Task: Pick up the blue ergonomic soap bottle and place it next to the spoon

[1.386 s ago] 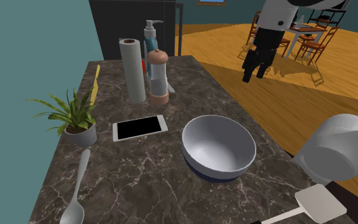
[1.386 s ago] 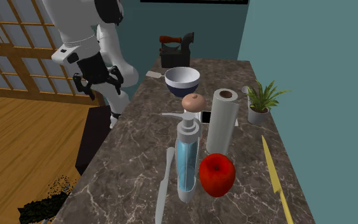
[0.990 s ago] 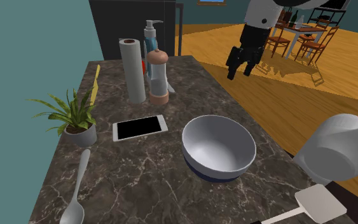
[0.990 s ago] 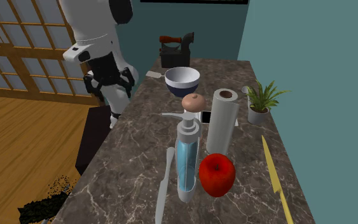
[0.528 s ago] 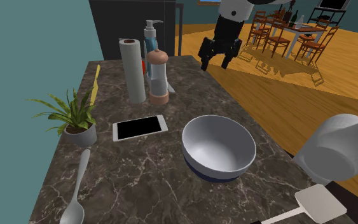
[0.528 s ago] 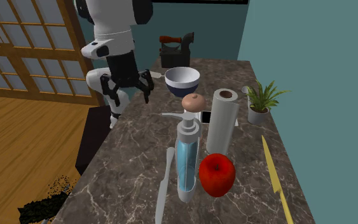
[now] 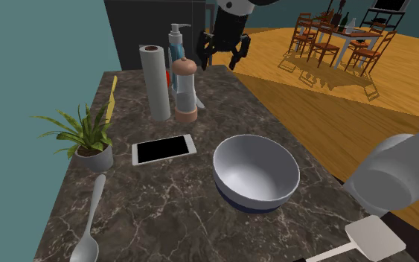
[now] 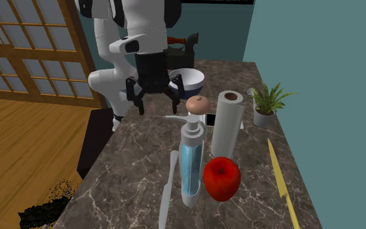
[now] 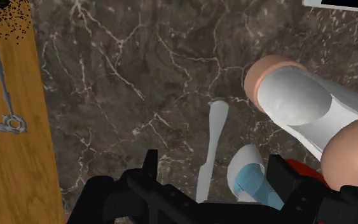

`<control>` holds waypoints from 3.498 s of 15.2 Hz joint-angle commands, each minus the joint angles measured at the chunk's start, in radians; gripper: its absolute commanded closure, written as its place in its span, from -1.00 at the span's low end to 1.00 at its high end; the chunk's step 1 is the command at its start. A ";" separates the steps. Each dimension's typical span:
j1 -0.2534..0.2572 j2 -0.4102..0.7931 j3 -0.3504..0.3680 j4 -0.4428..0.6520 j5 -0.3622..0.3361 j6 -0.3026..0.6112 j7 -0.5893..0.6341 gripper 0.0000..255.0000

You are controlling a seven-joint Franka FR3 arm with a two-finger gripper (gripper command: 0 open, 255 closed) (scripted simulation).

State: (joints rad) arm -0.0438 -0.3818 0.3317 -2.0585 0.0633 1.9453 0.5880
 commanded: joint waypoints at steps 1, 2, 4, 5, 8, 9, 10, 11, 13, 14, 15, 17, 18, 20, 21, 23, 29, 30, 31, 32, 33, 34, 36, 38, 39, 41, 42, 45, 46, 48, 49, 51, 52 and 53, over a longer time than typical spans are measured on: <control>-0.016 0.060 0.035 0.064 -0.039 0.021 0.069 -1.00; -0.023 0.092 0.055 0.100 -0.063 0.027 0.106 -1.00; -0.036 0.158 0.093 0.177 -0.118 0.033 0.182 -1.00; -0.040 0.194 0.111 0.219 -0.149 0.032 0.220 -1.00; -0.042 0.307 0.159 0.356 -0.257 0.016 0.338 -1.00; -0.037 0.348 0.172 0.406 -0.297 0.005 0.376 -1.00; -0.030 0.390 0.184 0.460 -0.339 -0.009 0.414 -1.00; -0.025 0.404 0.186 0.477 -0.352 -0.015 0.426 -1.00; -0.026 0.411 0.183 0.460 -0.357 0.009 0.429 -1.00; -0.026 0.415 0.182 0.452 -0.360 0.020 0.431 -1.00; -0.027 0.419 0.181 0.444 -0.363 0.031 0.433 -1.00; -0.029 0.427 0.179 0.429 -0.369 0.054 0.437 -1.00; -0.030 0.435 0.177 0.418 -0.374 0.071 0.440 -1.00; -0.030 0.435 0.177 0.418 -0.374 0.071 0.440 -1.00; -0.030 0.435 0.177 0.418 -0.374 0.071 0.440 -1.00; -0.030 0.435 0.177 0.418 -0.374 0.071 0.440 -1.00; -0.030 0.435 0.177 0.419 -0.374 0.071 0.440 1.00; -0.030 0.435 0.177 0.418 -0.374 0.071 0.440 1.00; -0.030 0.435 0.177 0.418 -0.374 0.071 0.440 1.00; -0.030 0.435 0.177 0.419 -0.374 0.071 0.440 1.00; -0.030 0.435 0.177 0.419 -0.374 0.071 0.440 1.00; -0.030 0.436 0.177 0.419 -0.375 0.071 0.440 1.00; -0.030 0.435 0.177 0.418 -0.374 0.071 0.440 1.00; -0.028 0.439 0.179 0.450 -0.373 0.044 0.434 1.00; -0.027 0.442 0.179 0.466 -0.374 0.030 0.432 1.00; -0.024 0.448 0.181 0.500 -0.374 0.002 0.426 1.00; -0.023 0.451 0.182 0.517 -0.375 -0.013 0.424 1.00; -0.018 0.464 0.185 0.572 -0.379 -0.056 0.417 1.00; -0.016 0.469 0.186 0.591 -0.381 -0.071 0.415 1.00; -0.012 0.480 0.188 0.631 -0.386 -0.102 0.411 1.00; -0.009 0.486 0.189 0.652 -0.389 -0.118 0.409 1.00; -0.003 0.499 0.192 0.695 -0.395 -0.150 0.406 1.00; 0.000 0.507 0.193 0.718 -0.399 -0.166 0.404 1.00; 0.001 0.507 0.193 0.720 -0.400 -0.168 0.404 1.00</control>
State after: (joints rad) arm -0.0451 0.1212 0.5238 -1.3522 -0.3339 1.7877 0.9928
